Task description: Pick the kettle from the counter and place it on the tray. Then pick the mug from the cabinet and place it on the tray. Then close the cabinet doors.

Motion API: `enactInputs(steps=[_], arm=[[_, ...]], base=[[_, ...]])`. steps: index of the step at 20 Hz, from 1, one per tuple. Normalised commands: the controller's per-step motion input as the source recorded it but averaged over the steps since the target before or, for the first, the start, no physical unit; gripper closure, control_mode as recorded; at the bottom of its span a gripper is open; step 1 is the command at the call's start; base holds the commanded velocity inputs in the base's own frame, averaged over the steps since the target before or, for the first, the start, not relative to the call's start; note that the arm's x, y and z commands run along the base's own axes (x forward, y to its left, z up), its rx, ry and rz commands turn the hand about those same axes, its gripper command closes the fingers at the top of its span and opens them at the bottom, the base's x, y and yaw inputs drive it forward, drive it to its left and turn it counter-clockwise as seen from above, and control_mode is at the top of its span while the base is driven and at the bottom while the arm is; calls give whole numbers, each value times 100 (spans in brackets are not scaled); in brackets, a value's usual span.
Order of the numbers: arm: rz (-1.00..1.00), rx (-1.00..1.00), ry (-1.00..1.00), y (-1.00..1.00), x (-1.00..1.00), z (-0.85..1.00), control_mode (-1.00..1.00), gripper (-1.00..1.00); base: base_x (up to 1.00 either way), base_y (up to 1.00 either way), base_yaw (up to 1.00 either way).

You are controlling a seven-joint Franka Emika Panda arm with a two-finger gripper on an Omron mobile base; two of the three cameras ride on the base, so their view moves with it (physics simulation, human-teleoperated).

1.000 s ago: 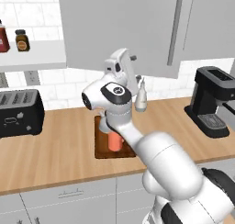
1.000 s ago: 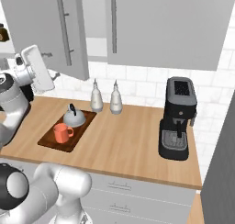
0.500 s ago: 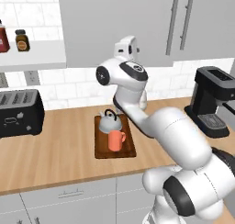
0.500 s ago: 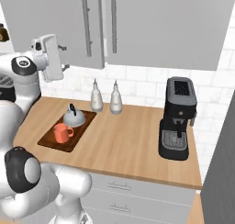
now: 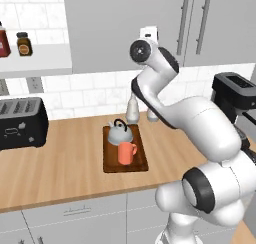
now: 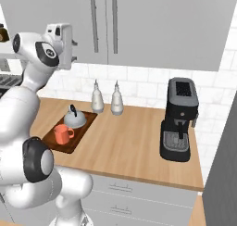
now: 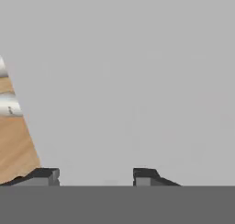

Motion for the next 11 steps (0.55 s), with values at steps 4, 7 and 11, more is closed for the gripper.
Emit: enactInputs(steps=[4,7,11], arm=[[20,16,18,-44,42,0,-100,-100],[18,15,10,-40,27,-23,-100,-100],[14,5,0,-30,1,-68,-100,-100]], base=[[0,0,0],[0,0,0],[0,0,0]])
